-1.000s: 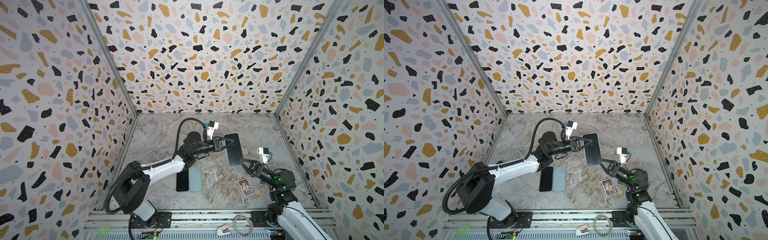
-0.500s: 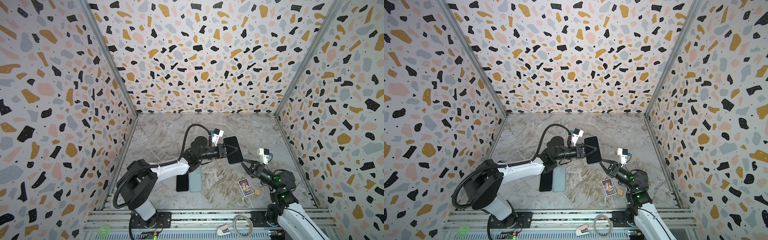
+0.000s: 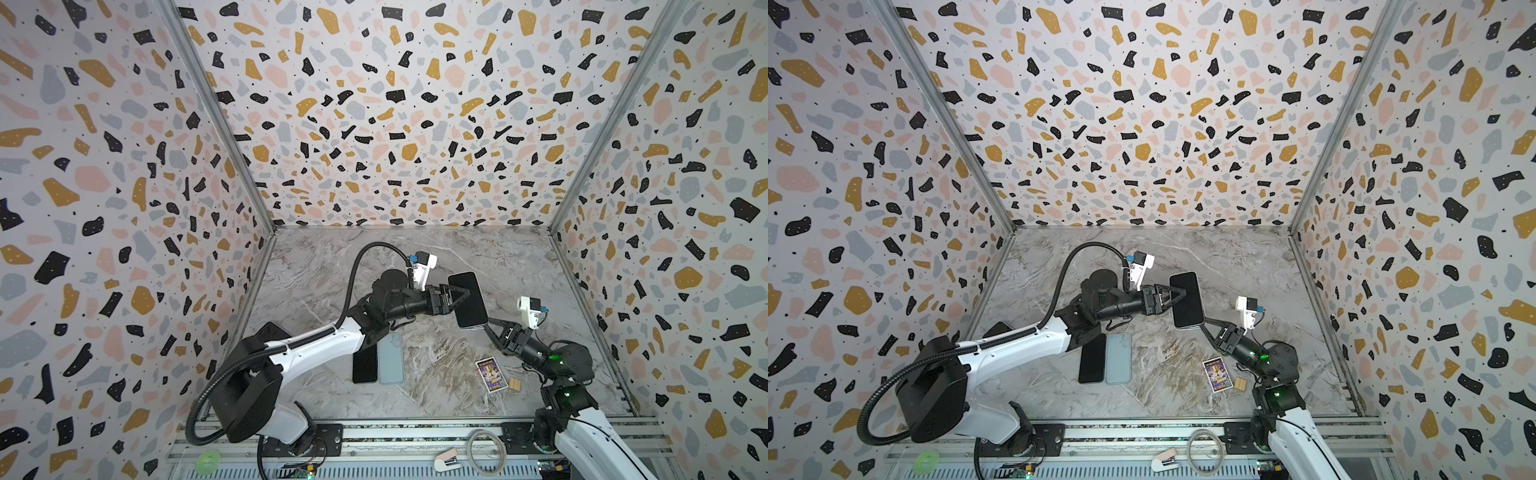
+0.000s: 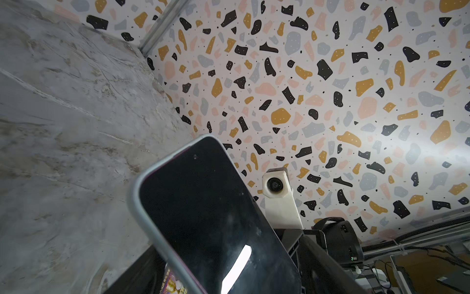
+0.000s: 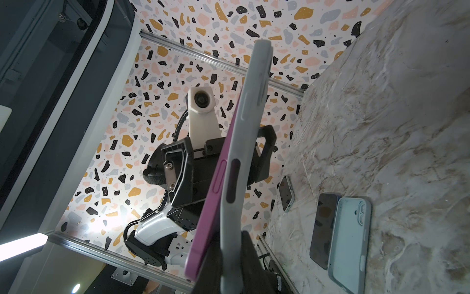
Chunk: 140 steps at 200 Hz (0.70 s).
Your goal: Take the phone out of the phone case
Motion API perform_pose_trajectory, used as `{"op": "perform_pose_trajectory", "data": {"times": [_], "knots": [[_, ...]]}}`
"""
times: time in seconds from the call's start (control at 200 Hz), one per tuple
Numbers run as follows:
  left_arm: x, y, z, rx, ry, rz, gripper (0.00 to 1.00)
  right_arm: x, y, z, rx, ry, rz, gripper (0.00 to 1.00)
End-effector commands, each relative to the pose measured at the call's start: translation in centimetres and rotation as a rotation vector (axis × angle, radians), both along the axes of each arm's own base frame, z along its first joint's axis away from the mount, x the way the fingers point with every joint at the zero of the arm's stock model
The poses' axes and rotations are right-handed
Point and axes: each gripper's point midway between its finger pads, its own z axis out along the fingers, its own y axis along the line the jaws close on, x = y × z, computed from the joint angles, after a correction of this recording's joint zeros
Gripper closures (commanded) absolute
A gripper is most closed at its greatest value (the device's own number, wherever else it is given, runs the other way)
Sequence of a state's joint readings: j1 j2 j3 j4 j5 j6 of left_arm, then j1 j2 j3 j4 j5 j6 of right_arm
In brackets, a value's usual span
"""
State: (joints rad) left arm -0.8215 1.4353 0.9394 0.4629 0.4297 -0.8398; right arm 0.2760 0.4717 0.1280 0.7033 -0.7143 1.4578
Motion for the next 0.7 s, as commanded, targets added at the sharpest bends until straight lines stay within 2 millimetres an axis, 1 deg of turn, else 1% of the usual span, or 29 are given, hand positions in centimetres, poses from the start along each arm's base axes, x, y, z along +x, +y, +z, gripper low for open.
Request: {"op": "perform_pose_trajectory", "data": {"times": [0.0,0.07,0.12,0.14,0.145,0.165,0.23,0.325,0.41,0.526,0.636,0.696], "knots": [[0.7,1.6,2.0,0.06,-0.143,0.084,0.14,-0.6,-0.2,2.2,0.025,-0.087,-0.005,1.0],[1.0,2.8,3.2,0.095,-0.205,0.144,0.12,-0.6,-0.2,2.2,0.027,-0.085,-0.004,1.0],[1.2,3.8,4.4,0.116,-0.254,0.188,0.11,-0.6,-0.2,2.3,0.028,-0.089,-0.005,1.0],[1.3,4.2,5.3,0.112,-0.279,0.206,0.11,-0.6,-0.2,2.3,0.027,-0.09,-0.005,1.0],[1.3,4.3,5.1,0.123,-0.276,0.209,0.1,-0.7,-0.2,2.3,0.028,-0.09,-0.005,1.0],[1.3,4.8,5.3,0.141,-0.291,0.226,0.09,-0.7,-0.2,2.4,0.028,-0.091,-0.006,1.0],[1.5,6.0,6.9,0.181,-0.357,0.273,0.06,-0.6,-0.2,2.3,0.026,-0.089,-0.005,1.0],[1.1,7.0,9.3,0.232,-0.45,0.29,0.03,-0.6,-0.2,2.4,0.027,-0.09,-0.006,1.0],[-0.2,6.9,10.7,0.282,-0.552,0.26,0.01,-0.6,-0.3,2.4,0.026,-0.089,-0.009,1.0],[-1.6,6.5,10.8,0.428,-0.683,0.268,0.01,-0.6,-0.3,2.4,0.026,-0.088,-0.01,1.0],[-3.8,5.7,11.2,0.546,-0.822,0.3,0.01,-0.5,-0.3,2.4,0.024,-0.087,-0.011,1.0],[-4.9,5.1,11.0,0.609,-0.893,0.315,0.02,-0.5,-0.2,2.3,0.023,-0.085,-0.011,1.0]]}}
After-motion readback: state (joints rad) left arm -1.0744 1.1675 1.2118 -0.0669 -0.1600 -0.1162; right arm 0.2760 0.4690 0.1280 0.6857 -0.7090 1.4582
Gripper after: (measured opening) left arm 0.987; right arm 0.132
